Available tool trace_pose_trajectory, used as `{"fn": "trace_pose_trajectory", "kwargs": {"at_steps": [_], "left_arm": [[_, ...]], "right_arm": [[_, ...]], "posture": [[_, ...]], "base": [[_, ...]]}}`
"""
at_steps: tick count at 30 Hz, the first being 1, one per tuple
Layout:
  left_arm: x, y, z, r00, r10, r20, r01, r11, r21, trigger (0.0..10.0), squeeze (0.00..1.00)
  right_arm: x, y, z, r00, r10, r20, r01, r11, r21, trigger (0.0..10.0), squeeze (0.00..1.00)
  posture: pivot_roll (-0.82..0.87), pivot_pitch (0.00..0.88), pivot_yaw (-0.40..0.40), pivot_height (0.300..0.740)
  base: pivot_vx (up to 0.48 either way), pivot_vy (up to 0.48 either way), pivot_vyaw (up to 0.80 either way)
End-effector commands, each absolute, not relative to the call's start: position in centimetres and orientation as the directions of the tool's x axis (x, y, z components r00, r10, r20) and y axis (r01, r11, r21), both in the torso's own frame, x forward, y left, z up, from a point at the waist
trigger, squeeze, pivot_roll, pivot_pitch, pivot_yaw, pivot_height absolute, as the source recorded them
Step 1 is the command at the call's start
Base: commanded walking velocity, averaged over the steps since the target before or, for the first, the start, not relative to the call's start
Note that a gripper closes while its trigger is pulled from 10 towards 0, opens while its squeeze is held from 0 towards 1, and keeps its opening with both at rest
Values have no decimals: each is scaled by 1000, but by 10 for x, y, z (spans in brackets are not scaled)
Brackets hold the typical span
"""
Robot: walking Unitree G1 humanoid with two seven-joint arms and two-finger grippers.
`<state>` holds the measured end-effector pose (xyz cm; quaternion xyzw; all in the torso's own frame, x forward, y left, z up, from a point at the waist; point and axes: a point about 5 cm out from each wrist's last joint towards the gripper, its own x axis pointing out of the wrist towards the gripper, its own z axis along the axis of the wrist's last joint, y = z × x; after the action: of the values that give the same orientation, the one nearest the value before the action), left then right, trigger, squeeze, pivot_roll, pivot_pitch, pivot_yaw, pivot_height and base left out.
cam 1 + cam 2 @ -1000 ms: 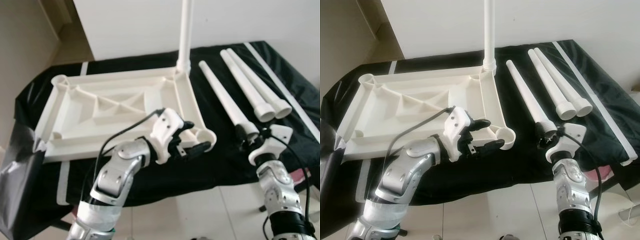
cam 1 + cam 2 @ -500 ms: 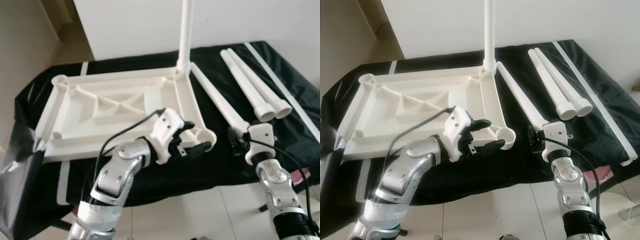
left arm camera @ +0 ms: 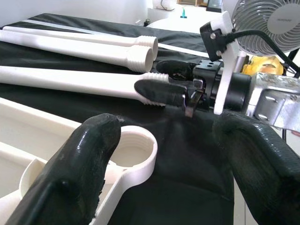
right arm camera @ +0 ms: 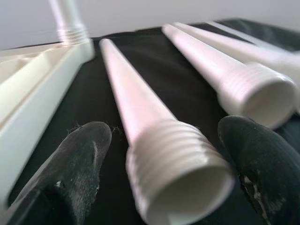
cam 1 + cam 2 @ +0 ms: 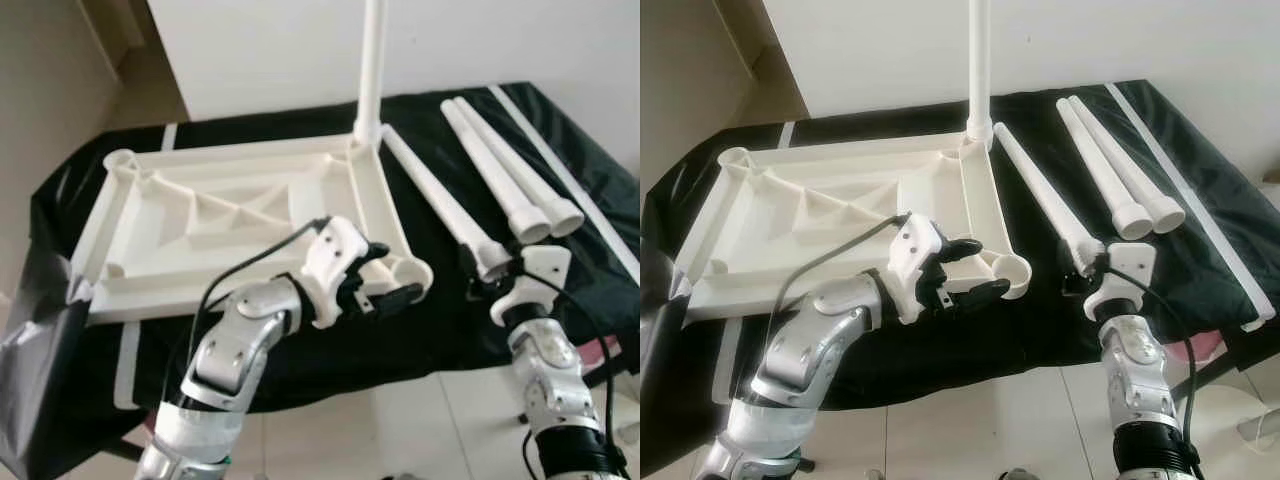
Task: Building children table
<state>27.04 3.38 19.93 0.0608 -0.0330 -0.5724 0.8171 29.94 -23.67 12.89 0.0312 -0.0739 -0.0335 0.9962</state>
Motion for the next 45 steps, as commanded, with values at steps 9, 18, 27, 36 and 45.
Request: {"fn": "trace_pose_trajectory", "kwargs": {"at_steps": [9,18,27,36,45], "left_arm": [[271,34,201,389,-921,-14,913,383,138,10000,0],[271,35,201,391,-920,-10,912,387,135,10000,0],[271,35,202,395,-919,-10,911,390,133,10000,0],[272,35,202,399,-917,-10,909,394,133,10000,0],[272,36,203,403,-915,-6,908,398,131,10000,0]], "right_arm": [[300,-242,117,989,-117,85,98,974,206,10000,0],[301,-240,109,995,-96,22,81,927,367,10000,0],[302,-234,109,999,-26,28,13,917,398,0,0],[300,-220,119,996,53,79,-50,998,-32,0,0],[298,-214,109,998,65,14,-59,961,-272,10000,0]], "posture": [[-85,78,59,740],[-84,80,56,740],[-83,83,56,740],[-82,89,54,740],[-83,92,52,740]], "base": [[0,0,0],[0,0,0],[0,0,0],[0,0,0],[0,0,0]]}}
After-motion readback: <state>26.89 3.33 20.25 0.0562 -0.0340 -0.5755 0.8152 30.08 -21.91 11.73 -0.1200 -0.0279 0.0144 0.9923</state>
